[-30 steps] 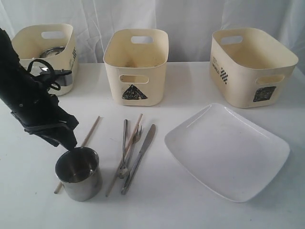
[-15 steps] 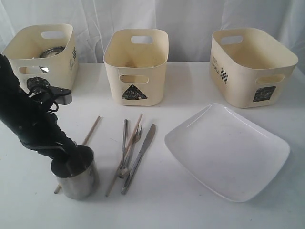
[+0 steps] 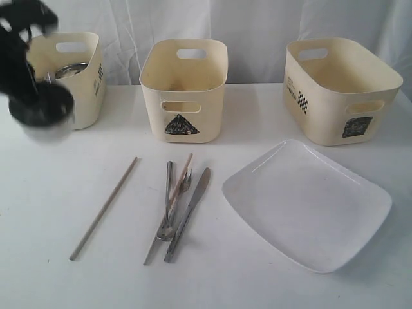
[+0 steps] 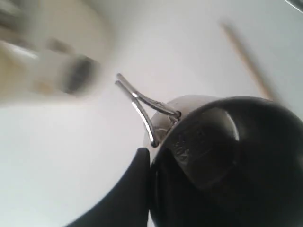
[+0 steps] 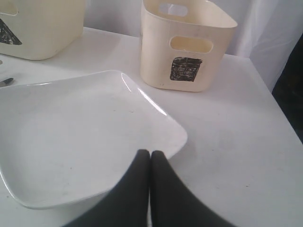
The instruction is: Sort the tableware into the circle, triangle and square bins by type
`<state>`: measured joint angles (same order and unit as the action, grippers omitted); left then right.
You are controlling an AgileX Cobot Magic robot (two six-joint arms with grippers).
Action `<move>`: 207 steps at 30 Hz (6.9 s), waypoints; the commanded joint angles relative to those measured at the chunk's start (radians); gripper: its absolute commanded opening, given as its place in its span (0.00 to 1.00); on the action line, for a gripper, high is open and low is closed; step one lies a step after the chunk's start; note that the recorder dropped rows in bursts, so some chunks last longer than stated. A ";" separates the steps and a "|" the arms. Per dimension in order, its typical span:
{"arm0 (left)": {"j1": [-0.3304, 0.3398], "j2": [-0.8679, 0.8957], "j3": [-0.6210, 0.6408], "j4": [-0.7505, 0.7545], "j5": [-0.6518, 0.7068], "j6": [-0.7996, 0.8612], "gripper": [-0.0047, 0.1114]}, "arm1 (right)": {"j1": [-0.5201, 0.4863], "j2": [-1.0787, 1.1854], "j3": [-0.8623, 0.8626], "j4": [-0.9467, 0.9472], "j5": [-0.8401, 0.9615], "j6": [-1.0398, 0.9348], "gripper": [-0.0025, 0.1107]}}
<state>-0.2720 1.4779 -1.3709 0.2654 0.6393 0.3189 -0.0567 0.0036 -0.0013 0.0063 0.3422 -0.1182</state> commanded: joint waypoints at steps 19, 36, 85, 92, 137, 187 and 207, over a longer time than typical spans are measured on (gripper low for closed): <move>0.283 0.572 -0.244 -0.064 -1.178 -0.162 0.09 | 0.006 -0.004 0.001 0.001 -0.005 -0.001 0.02; 0.283 0.330 -0.257 -0.004 -0.639 -0.582 0.52 | 0.006 -0.004 0.001 0.001 -0.005 -0.001 0.02; 0.300 -1.478 1.241 0.135 -0.553 -0.669 0.05 | 0.006 -0.004 0.001 0.001 -0.005 -0.001 0.02; 0.300 -1.478 1.371 0.100 -0.293 -0.816 0.05 | 0.006 -0.004 0.001 0.001 -0.005 -0.001 0.02; 0.300 -1.478 1.371 0.102 -0.307 -0.766 0.05 | 0.006 -0.004 -0.042 0.631 -1.318 0.325 0.02; 0.300 -1.478 1.371 0.102 -0.307 -0.766 0.05 | 0.701 1.767 -1.575 0.211 0.591 0.214 0.02; 0.300 -1.478 1.371 0.102 -0.307 -0.766 0.05 | 0.882 2.259 -1.876 0.156 0.329 0.309 0.02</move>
<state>0.0271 0.0050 -0.0009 0.3663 0.3188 -0.4483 0.8261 2.2500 -1.8622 0.1578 0.7490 0.1791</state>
